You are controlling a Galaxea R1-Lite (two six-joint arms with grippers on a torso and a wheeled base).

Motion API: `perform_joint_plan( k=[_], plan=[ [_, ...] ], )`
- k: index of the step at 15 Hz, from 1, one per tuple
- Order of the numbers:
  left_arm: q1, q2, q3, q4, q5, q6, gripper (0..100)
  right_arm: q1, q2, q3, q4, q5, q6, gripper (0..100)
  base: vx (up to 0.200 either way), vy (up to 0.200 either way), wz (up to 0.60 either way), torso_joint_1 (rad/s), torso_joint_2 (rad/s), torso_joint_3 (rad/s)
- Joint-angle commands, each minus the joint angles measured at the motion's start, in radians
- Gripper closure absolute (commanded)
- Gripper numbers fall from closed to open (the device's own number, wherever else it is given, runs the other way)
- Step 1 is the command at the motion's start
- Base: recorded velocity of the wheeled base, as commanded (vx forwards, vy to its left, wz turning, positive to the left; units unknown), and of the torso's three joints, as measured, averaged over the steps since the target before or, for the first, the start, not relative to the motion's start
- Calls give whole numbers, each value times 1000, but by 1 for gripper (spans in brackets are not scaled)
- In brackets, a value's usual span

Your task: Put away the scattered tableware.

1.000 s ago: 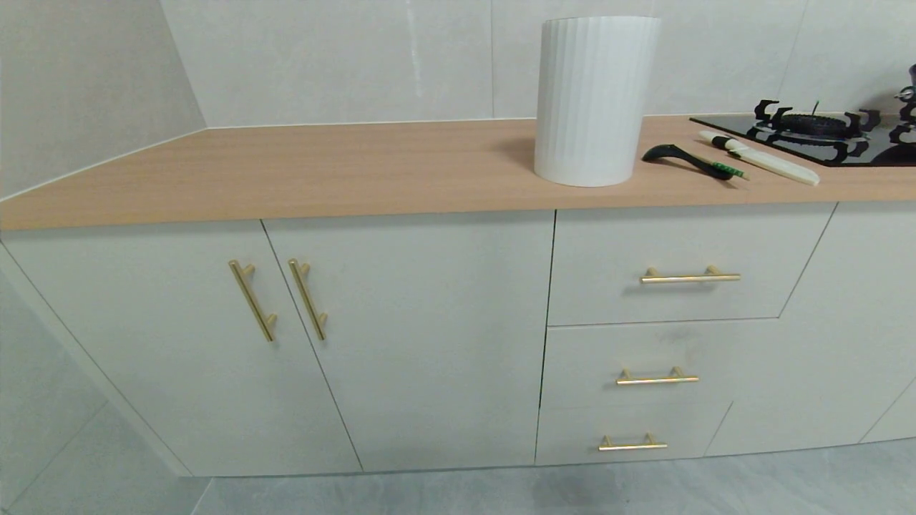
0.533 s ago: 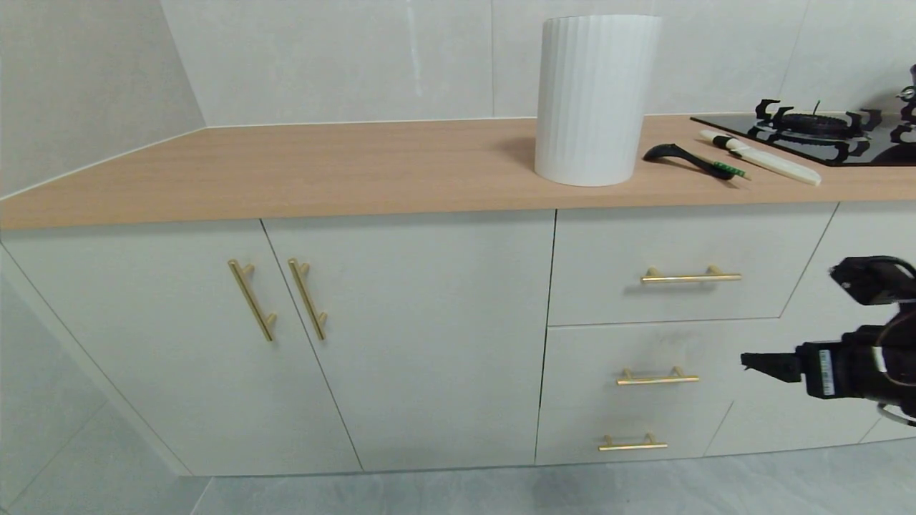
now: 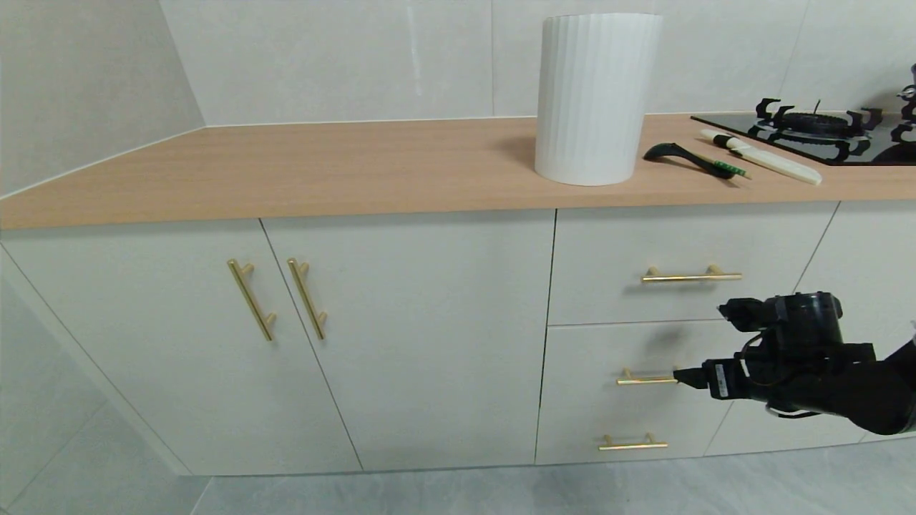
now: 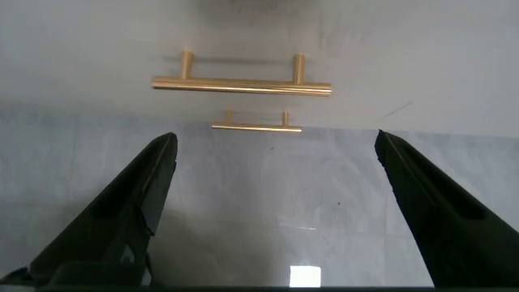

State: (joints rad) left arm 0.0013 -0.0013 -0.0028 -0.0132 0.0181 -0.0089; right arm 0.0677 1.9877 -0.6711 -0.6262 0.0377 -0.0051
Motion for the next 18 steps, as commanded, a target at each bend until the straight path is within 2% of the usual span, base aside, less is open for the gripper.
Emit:
perform_joint_plan(
  k=[1,4,8,14,18],
  plan=[
    [0,1,0,-1,0,0,0,21,168,-4,-121,-21,-1,0,0,0,0,0,0,0],
    [0,1,0,-1,0,0,0,32,264,-4,-308,-47,1,0,0,0,0,0,0,0],
    [0,1,0,-1,0,0,0,69,364,-10,-451,-125,-1,0,0,0,0,0,0,0],
    [0,1,0,-1,0,-2,0,69,398,-51,-481,-159,8,0,0,0,0,0,0,0],
    [0,1,0,-1,0,0,0,69,424,-82,-549,-196,45,0,0,0,0,0,0,0]
  ],
)
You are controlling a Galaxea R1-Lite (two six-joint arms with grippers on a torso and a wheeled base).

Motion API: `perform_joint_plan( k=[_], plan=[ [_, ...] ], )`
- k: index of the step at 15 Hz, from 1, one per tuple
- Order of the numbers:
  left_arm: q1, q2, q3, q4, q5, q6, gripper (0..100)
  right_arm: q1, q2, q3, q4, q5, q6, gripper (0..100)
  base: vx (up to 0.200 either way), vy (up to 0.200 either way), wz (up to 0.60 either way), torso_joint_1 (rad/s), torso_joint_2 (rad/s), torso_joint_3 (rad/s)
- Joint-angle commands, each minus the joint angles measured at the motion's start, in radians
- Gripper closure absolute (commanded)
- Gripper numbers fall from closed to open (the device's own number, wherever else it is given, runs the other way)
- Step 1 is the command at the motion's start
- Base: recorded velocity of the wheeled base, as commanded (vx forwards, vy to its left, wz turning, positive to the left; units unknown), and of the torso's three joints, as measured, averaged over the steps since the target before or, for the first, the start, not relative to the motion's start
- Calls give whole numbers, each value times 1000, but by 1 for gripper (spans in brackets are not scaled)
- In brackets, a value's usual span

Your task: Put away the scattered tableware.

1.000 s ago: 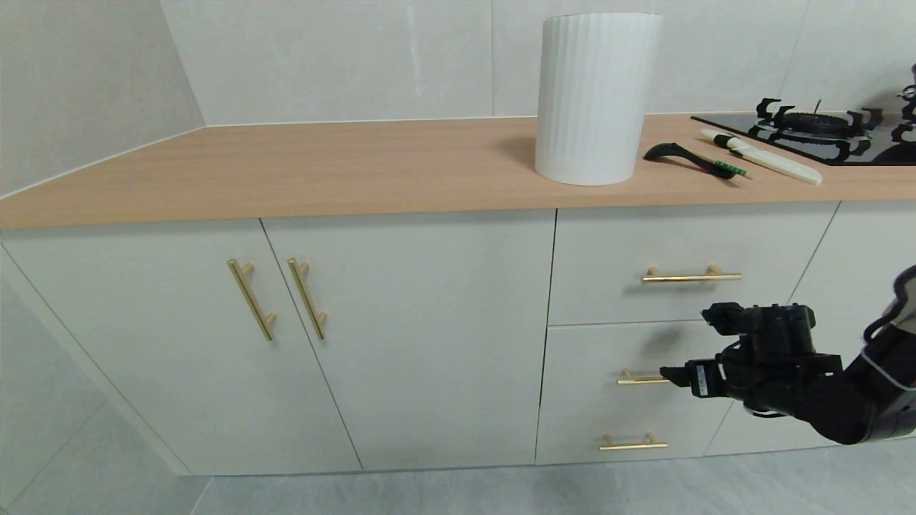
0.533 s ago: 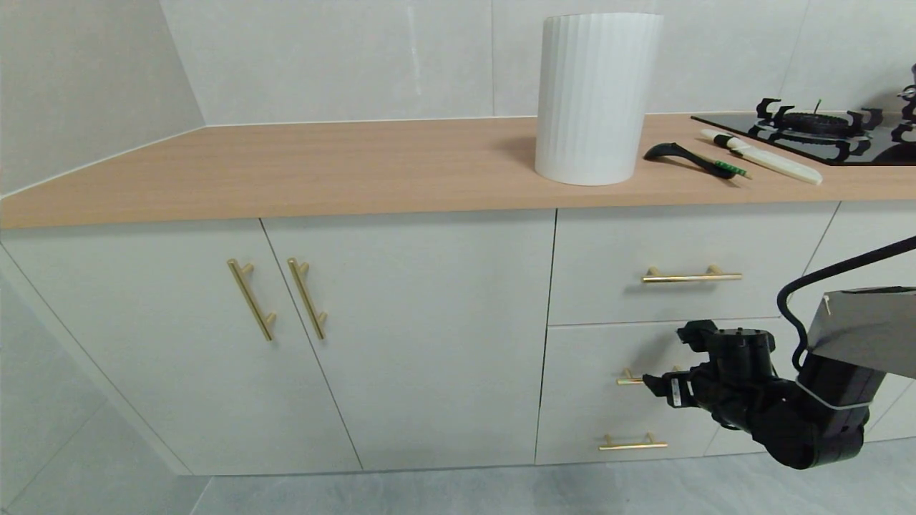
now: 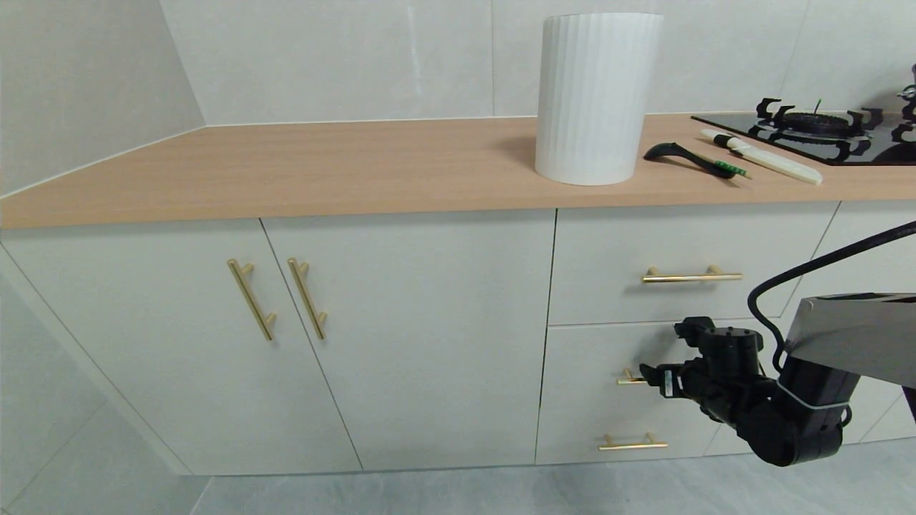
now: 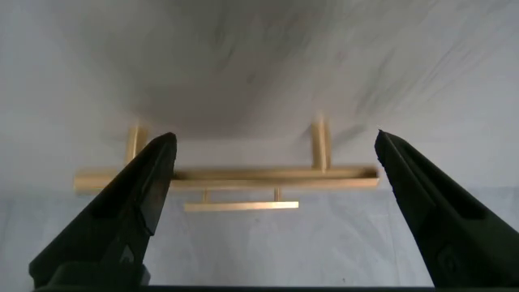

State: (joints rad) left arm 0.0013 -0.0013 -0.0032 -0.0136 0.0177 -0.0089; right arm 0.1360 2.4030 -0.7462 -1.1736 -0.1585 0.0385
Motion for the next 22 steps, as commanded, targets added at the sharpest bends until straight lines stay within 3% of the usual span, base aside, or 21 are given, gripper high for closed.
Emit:
perform_joint_plan(
  k=[1,14,18,20,22],
  plan=[
    [0,1,0,0,1,0,0,1,16,-13,-1,-7,1,0,0,0,0,0,0,0],
    [0,1,0,0,1,-2,0,-9,38,25,2,-32,-46,0,0,0,0,0,0,0],
    [0,1,0,0,1,0,0,-7,-62,125,11,-13,-46,0,0,0,0,0,0,0],
    [0,1,0,0,1,0,0,-4,-220,199,137,73,-58,0,0,0,0,0,0,0],
    [0,1,0,0,1,0,0,-6,-441,209,351,140,-58,0,0,0,0,0,0,0]
  ],
)
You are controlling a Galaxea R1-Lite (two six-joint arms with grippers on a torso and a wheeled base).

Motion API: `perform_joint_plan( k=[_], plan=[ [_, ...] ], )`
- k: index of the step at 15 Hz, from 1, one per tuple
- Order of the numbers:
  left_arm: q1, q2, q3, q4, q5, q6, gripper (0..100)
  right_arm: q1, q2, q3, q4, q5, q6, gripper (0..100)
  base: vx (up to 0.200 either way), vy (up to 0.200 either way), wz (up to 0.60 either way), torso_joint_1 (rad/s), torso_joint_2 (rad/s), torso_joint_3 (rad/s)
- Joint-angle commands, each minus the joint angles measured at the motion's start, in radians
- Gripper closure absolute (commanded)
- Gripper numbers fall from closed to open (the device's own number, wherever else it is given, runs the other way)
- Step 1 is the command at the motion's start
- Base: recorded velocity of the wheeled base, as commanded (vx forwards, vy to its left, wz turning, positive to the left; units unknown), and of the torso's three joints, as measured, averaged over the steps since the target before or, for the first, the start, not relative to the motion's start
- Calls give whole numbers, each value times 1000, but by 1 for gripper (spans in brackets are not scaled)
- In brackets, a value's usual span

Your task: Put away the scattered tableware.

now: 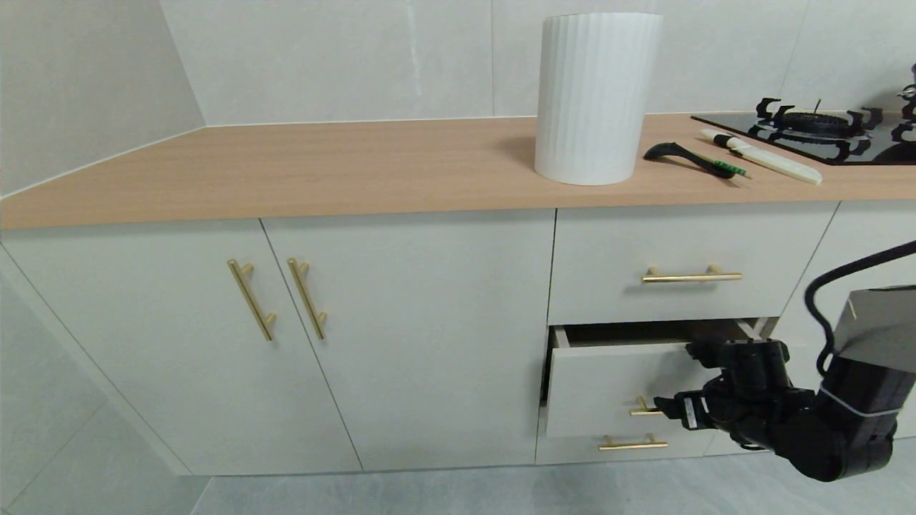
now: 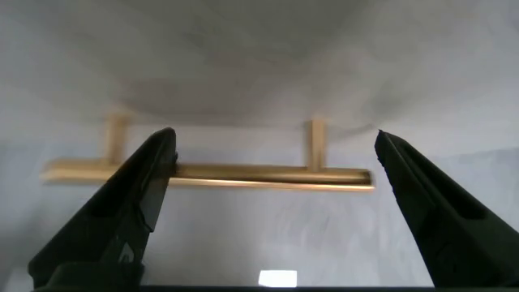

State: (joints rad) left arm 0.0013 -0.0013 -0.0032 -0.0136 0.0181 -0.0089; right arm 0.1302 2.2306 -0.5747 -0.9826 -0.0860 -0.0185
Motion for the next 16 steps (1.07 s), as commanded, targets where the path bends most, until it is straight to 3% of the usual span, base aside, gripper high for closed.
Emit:
perform_joint_plan(
  k=[1,2,5,7,9,13,16],
  plan=[
    [0,1,0,0,0,0,0,0,-384,32,265,86,-1,0,0,0,0,0,0,0],
    [0,1,0,0,0,0,0,0,-444,21,324,89,-1,0,0,0,0,0,0,0],
    [0,1,0,0,0,0,0,11,-750,-157,806,126,-1,0,0,0,0,0,0,0],
    [0,1,0,0,0,0,0,6,-738,-287,952,180,-1,0,0,0,0,0,0,0],
    [0,1,0,0,0,-2,0,6,-631,-375,964,173,2,0,0,0,0,0,0,0],
    [0,1,0,0,0,-2,0,11,-460,-407,956,172,-1,0,0,0,0,0,0,0],
    [0,1,0,0,0,0,0,28,-319,-415,841,123,9,0,0,0,0,0,0,0]
  ],
)
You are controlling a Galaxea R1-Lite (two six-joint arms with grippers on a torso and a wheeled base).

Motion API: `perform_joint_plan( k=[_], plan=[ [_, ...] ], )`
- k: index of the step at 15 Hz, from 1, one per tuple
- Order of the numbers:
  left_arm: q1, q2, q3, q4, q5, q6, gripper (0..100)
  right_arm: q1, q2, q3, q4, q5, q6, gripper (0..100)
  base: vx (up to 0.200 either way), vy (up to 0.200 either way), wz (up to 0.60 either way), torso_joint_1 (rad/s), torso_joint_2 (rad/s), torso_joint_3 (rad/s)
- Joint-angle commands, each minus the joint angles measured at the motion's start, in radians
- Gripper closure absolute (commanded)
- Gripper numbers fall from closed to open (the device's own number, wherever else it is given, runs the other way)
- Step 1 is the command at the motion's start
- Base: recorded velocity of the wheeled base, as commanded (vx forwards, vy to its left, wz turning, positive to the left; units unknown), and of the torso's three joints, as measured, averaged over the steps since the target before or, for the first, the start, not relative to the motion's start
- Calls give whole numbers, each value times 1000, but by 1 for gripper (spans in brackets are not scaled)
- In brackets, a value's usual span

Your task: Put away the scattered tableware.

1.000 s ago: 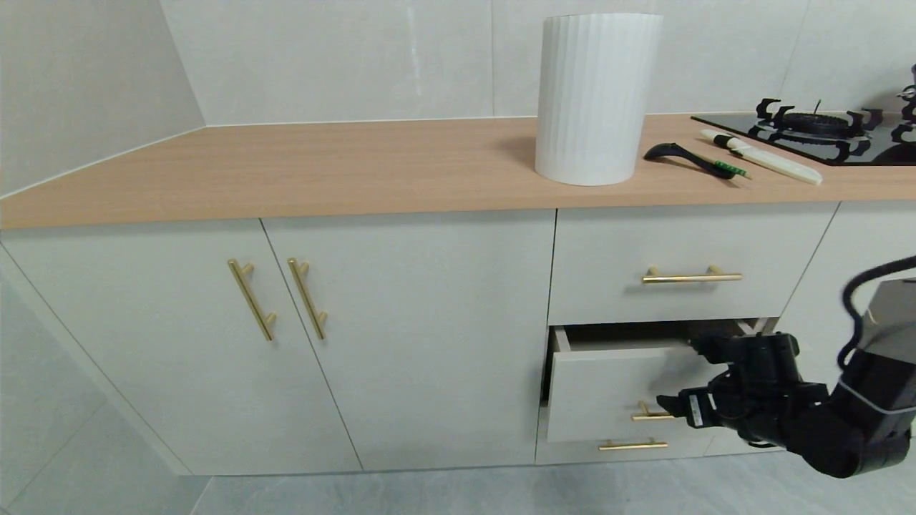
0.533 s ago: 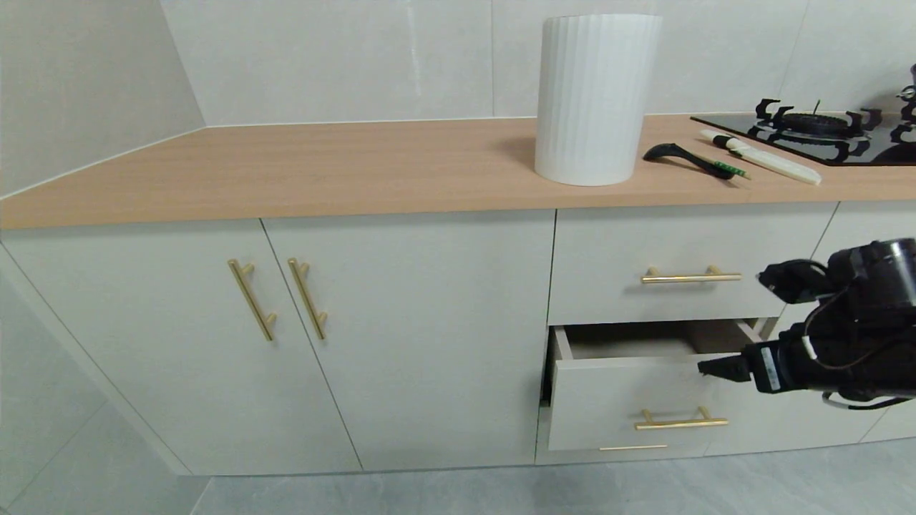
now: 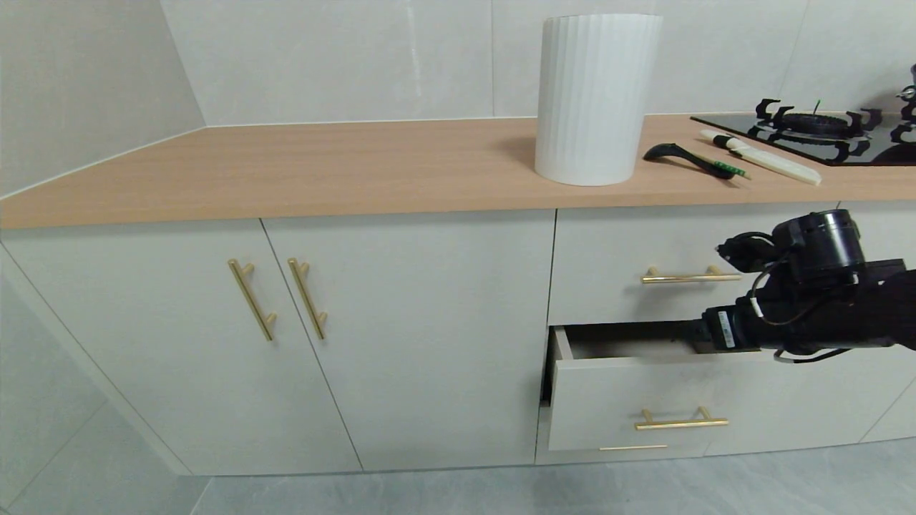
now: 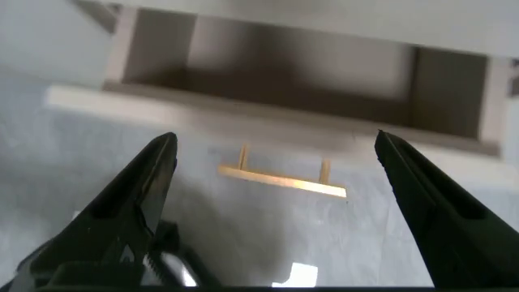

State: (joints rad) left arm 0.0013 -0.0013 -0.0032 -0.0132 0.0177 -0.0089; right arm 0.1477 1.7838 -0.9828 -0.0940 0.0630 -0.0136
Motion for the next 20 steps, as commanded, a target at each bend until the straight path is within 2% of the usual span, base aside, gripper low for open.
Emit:
perform_joint_plan(
  k=[1,5,9,15,18,20],
  plan=[
    [0,1,0,-1,1,0,0,12,157,-5,-75,-54,6,0,0,0,0,0,0,0],
    [0,1,0,-1,1,0,0,23,201,7,-161,-66,18,0,0,0,0,0,0,0],
    [0,1,0,-1,1,0,0,24,174,30,-141,-69,11,0,0,0,0,0,0,0],
    [0,1,0,-1,1,0,0,23,77,12,59,-75,-2,0,0,0,0,0,0,0],
    [0,1,0,-1,1,0,0,23,22,-60,330,-75,-40,0,0,0,0,0,0,0],
    [0,1,0,-1,1,0,0,23,14,-86,425,-75,-43,0,0,0,0,0,0,0]
  ],
)
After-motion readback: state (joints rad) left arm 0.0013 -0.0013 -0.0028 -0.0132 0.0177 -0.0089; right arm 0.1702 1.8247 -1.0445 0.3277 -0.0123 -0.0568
